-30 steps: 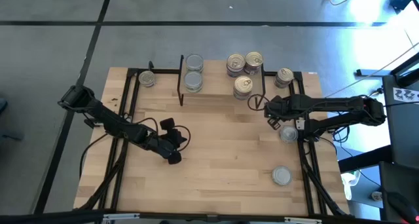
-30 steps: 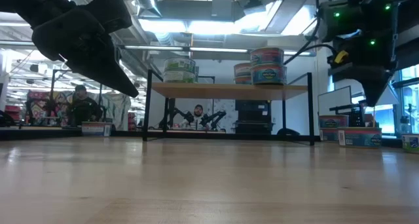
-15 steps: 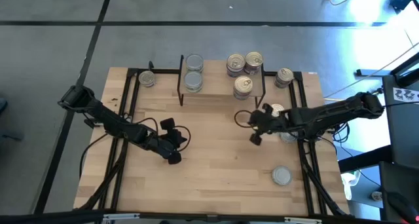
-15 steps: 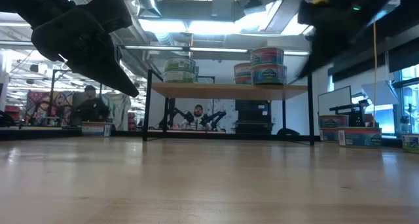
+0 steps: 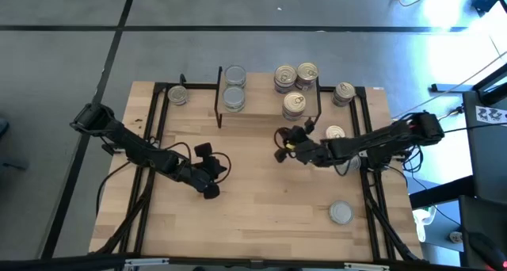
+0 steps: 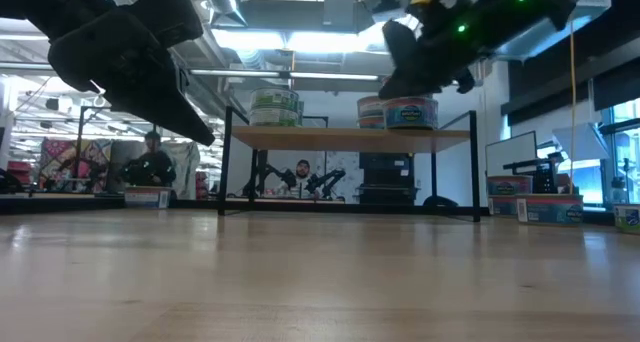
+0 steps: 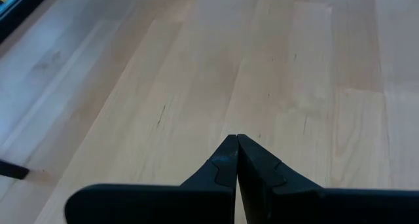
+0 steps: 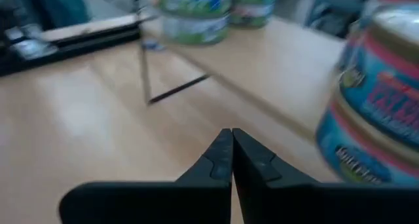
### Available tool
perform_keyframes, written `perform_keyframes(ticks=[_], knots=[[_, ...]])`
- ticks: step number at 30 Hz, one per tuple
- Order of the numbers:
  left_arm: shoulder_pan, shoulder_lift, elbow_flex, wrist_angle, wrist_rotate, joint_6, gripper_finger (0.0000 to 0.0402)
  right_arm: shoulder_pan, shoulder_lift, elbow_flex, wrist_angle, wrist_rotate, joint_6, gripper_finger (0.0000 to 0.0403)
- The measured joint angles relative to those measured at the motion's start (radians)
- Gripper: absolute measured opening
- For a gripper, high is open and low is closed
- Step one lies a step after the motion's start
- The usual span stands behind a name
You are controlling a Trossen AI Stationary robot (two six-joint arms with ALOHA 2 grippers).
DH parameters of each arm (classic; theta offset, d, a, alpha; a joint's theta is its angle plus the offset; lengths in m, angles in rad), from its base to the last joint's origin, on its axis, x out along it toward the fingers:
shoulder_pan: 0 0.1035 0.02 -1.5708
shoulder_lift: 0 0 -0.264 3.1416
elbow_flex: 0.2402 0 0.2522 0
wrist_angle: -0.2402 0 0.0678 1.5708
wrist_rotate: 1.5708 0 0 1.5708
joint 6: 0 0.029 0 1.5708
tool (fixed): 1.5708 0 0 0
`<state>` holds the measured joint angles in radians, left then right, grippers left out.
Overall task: Stack canned seafood by type on shelf
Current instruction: Adjust the blue pink tuna cans
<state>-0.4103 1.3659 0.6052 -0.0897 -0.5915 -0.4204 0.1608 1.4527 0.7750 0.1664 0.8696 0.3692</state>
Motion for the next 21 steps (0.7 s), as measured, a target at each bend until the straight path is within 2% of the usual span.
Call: perform_keyframes(ticks=[5,21], knots=[[0.000,0.000,0.000,-0.001,0.000,0.001,0.0005,-0.039,0.054,0.000,0.081,0.113,-0.015,0.0010],[0.000,0.000,0.000,-0.002,0.000,-0.002,0.0005,-0.166,0.062,0.000,0.059,0.164,-0.087,0.0010]])
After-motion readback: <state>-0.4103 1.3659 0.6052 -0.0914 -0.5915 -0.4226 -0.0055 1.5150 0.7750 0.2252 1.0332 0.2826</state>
